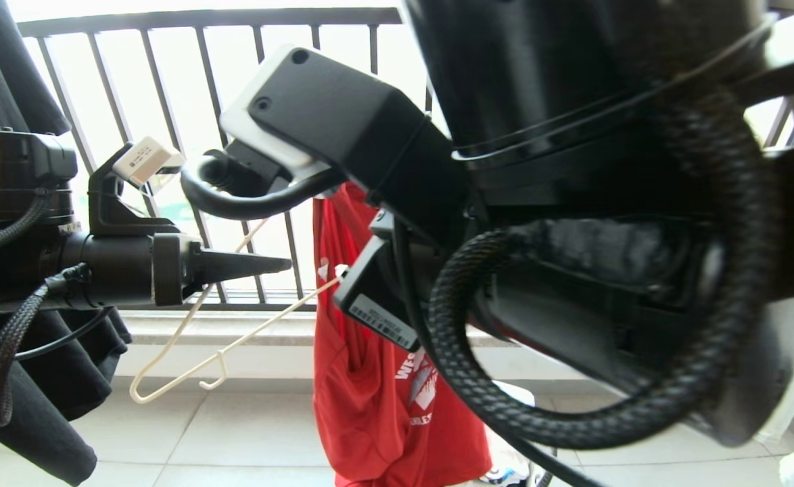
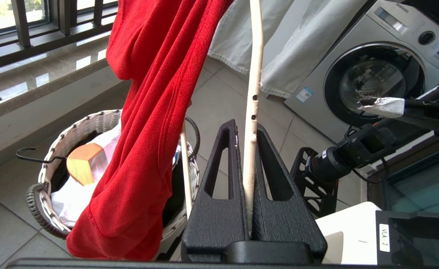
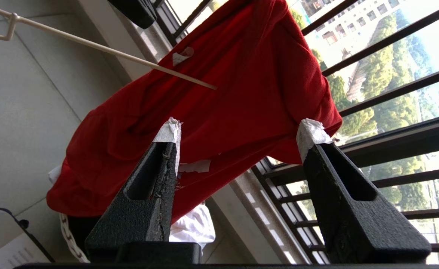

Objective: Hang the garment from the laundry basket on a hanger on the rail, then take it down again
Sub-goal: Hang the clothes on the clothes rack

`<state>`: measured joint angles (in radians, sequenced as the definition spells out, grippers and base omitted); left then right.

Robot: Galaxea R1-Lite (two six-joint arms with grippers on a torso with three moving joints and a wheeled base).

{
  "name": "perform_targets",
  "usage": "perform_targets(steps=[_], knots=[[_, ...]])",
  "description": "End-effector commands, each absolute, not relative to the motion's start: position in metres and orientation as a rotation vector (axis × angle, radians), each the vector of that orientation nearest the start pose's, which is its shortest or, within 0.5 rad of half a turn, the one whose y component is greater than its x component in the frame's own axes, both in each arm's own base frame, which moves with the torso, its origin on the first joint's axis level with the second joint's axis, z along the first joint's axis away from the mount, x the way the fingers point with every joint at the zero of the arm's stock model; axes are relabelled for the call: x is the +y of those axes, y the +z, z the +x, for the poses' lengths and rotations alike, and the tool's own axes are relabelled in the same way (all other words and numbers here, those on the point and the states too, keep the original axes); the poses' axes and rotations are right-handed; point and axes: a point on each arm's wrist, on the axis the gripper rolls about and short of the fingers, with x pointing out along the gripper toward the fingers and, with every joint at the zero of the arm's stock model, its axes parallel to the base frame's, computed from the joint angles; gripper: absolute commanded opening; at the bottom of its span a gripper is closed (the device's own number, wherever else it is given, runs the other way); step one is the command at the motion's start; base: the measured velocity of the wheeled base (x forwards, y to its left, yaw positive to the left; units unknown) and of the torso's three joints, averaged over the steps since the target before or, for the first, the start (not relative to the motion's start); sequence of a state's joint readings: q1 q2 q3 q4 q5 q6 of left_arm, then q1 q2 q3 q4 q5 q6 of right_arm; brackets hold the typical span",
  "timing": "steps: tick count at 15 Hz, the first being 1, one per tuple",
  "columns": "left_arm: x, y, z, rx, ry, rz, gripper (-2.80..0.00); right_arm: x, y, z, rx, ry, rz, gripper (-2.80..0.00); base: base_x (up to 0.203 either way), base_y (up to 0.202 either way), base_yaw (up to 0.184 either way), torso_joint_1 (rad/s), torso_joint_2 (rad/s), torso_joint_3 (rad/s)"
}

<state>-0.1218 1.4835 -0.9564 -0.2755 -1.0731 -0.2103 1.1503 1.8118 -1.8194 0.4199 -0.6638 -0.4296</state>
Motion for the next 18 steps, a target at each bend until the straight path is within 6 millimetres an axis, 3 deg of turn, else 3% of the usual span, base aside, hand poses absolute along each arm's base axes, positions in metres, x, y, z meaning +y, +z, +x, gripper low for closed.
perform_targets(steps=[1,9,12,15,16,18], knots=[[-0.048,0.265,0.235,0.329,-1.171,-0.301,-2.8,0.274,0.342,0.151,0.158,0.492,-0.727,-2.8,0.0,0.0,0.0,0.0,0.0,0.0],[-0.045,0.29,0.206,0.269,-1.179,-0.31,-2.8,0.238,0.338,0.192,0.243,0.337,-0.708,-2.8,0.0,0.0,0.0,0.0,0.0,0.0],[-0.044,0.298,0.198,0.254,-1.179,-0.323,-2.8,0.249,0.332,0.194,0.254,0.38,-0.623,-2.8,0.0,0.0,0.0,0.0,0.0,0.0],[-0.043,0.306,0.19,0.245,-1.18,-0.342,-2.8,0.276,0.328,0.192,0.196,0.419,-0.513,-2.8,0.0,0.0,0.0,0.0,0.0,0.0],[-0.042,0.308,0.188,0.239,-1.179,-0.342,-2.8,0.283,0.322,0.19,0.203,0.432,-0.5,0.0,0.0,0.0,0.0,0.0,0.0,0.0],[-0.042,0.31,0.186,0.229,-1.178,-0.337,-2.8,0.294,0.316,0.183,0.223,0.46,-0.453,0.0,0.0,0.0,0.0,0.0,0.0,0.0]])
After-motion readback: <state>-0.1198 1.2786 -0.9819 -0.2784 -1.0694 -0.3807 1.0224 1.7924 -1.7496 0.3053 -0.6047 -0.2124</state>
